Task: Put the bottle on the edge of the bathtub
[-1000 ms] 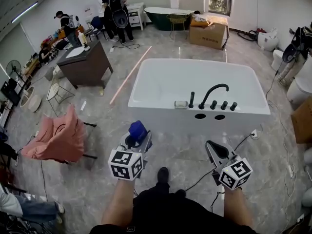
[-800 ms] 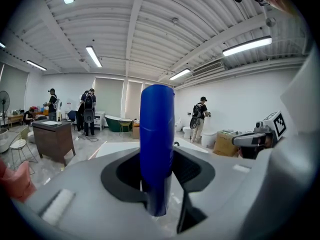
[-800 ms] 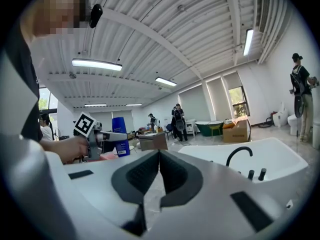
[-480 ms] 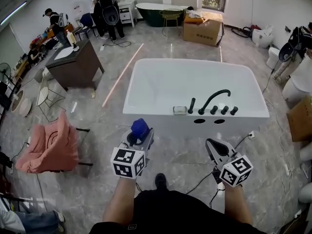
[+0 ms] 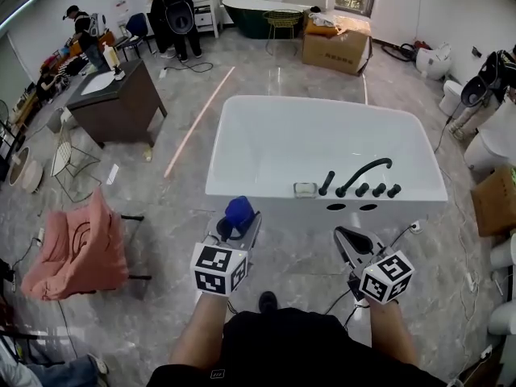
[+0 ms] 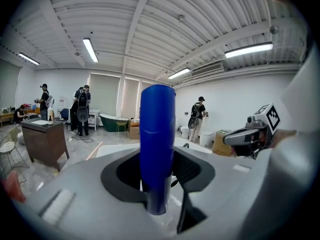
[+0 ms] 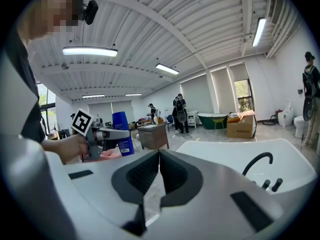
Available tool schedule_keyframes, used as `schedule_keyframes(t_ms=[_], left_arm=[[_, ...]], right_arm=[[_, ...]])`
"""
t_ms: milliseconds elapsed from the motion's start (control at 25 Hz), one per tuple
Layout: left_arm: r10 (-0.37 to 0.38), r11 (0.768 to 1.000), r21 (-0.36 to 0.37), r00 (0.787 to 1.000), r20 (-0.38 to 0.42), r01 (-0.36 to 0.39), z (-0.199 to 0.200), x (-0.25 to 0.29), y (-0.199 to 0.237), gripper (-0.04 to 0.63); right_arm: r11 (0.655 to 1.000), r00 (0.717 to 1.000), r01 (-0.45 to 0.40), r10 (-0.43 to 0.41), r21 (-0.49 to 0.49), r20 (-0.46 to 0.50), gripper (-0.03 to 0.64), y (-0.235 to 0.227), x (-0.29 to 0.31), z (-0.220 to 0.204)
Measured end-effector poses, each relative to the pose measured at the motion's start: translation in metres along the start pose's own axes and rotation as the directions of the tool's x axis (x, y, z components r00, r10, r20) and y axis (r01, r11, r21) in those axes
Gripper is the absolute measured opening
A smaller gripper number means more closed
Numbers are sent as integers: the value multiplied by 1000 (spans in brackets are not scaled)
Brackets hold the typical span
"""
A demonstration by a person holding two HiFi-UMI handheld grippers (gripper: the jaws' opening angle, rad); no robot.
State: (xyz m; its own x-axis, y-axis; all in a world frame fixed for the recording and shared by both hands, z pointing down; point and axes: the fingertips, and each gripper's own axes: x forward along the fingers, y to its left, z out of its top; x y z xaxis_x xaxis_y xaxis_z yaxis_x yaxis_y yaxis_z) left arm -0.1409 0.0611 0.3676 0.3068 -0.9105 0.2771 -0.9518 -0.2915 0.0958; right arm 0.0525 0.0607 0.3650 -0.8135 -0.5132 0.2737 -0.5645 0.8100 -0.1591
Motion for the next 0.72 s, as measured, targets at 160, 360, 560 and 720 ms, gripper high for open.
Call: schedule_keyframes(t_ms=[160, 360, 560, 720], left_arm=[[-11, 1000, -6, 1000, -5, 11, -2, 5, 16, 164], [-7, 1000, -16, 1000, -14, 6, -3, 15, 29, 164], [13, 999, -30, 999, -38, -14, 0, 40, 40, 164], [34, 999, -36, 998, -49, -36, 8, 68, 37, 164]], right_arm=[[1000, 1000, 11, -10, 24, -14, 12, 3, 16, -5], [998, 999, -14, 16, 56, -46, 12, 2, 35, -17], [997, 998, -43, 45, 59, -45, 12, -19, 55, -6], [995, 997, -71, 74, 71, -37, 12, -53, 67, 0]])
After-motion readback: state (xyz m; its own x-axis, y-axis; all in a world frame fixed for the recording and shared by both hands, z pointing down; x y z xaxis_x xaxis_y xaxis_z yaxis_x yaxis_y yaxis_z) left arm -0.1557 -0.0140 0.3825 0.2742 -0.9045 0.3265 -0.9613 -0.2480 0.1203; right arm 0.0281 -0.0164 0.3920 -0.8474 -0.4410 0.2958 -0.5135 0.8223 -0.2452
